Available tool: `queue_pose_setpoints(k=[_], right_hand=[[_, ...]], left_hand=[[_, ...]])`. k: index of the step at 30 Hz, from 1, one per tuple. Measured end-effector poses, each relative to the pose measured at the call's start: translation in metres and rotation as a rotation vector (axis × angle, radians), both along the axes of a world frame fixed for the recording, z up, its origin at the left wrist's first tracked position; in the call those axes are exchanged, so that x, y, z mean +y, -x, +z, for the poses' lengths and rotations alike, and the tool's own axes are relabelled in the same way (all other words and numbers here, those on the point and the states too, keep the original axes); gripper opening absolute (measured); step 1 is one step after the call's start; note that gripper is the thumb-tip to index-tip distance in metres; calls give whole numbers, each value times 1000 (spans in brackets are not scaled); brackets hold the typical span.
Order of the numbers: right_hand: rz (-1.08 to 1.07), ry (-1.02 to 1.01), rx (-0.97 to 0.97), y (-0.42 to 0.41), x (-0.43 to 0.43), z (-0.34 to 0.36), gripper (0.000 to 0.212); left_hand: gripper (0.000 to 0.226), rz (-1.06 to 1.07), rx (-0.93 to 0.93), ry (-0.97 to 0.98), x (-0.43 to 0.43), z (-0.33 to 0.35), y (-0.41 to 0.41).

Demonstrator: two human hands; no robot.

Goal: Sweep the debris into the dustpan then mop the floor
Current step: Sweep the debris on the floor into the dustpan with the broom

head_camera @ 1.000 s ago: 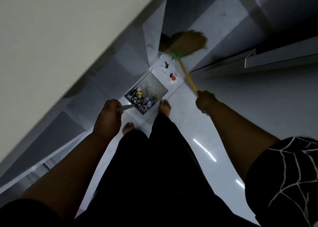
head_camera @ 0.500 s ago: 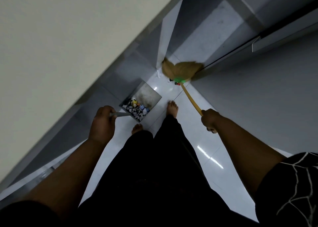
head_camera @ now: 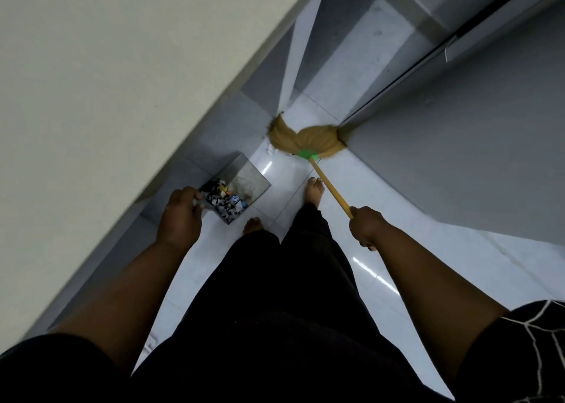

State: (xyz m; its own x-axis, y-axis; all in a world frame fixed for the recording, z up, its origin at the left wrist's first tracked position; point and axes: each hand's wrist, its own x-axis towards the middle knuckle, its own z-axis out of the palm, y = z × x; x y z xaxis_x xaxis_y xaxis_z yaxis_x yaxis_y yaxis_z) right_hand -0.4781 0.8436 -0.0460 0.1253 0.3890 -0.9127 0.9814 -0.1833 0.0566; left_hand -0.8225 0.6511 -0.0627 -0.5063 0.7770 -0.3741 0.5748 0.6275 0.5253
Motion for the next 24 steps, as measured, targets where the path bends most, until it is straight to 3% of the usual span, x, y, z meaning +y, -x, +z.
queue_pose_setpoints(k=[9,17,24], right_hand=[[-5,-80,-6,-16,-52,53,54],[-249,-193,101,-67,-65,124,45],[-498,-230,141,-114,-72,132,41]], left_hand=[[10,1,-10,22,-13,2,2],[12,38,-2,7,-18,2,-16],[13,46,28,-9,-19,5,-39]])
